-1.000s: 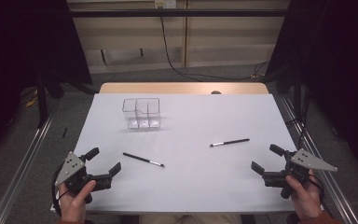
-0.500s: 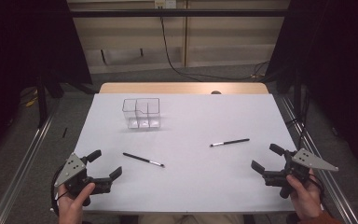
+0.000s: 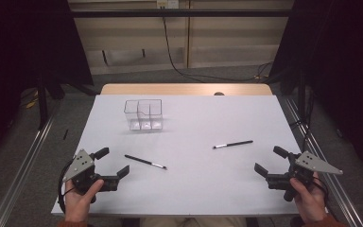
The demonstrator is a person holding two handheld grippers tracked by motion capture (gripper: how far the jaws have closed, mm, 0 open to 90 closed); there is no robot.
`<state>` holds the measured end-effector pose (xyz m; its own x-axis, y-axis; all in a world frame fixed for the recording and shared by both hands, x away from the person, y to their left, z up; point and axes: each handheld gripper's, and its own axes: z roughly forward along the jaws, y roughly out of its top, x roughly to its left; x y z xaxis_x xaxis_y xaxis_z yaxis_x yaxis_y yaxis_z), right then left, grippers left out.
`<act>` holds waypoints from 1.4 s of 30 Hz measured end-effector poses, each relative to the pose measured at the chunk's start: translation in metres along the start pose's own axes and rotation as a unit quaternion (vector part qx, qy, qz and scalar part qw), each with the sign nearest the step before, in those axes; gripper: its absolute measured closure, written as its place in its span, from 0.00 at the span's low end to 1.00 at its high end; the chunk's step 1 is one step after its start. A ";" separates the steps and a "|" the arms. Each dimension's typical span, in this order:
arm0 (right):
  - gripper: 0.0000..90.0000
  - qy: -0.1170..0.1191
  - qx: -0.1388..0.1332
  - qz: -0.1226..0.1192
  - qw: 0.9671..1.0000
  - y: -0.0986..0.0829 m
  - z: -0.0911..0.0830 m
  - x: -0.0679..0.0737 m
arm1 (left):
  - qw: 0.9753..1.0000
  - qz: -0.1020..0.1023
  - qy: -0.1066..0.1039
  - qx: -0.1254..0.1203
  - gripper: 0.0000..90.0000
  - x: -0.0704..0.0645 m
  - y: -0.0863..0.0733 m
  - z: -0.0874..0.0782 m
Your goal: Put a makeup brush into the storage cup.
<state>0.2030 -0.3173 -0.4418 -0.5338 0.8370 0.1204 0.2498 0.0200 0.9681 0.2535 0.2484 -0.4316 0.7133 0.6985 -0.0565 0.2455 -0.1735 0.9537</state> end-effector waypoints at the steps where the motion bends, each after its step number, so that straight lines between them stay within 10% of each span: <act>1: 0.00 0.000 0.000 0.001 1.000 0.000 0.000 0.001 | 1.000 0.001 -0.002 0.001 0.02 0.000 0.001 0.002; 36: 0.00 0.008 0.004 0.000 1.000 -0.001 0.003 0.001 | 1.000 0.005 -0.013 0.017 0.03 0.021 0.038 0.037; 42: 0.00 0.007 0.004 0.002 1.000 -0.001 0.003 0.001 | 0.997 0.025 -0.030 0.063 0.04 0.019 0.043 0.045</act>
<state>0.2048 -0.3144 -0.4430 -0.5439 0.8296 0.1264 0.2586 0.0224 0.9657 0.3069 0.2232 -0.4052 0.7643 0.6441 -0.0309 0.2860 -0.2956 0.9115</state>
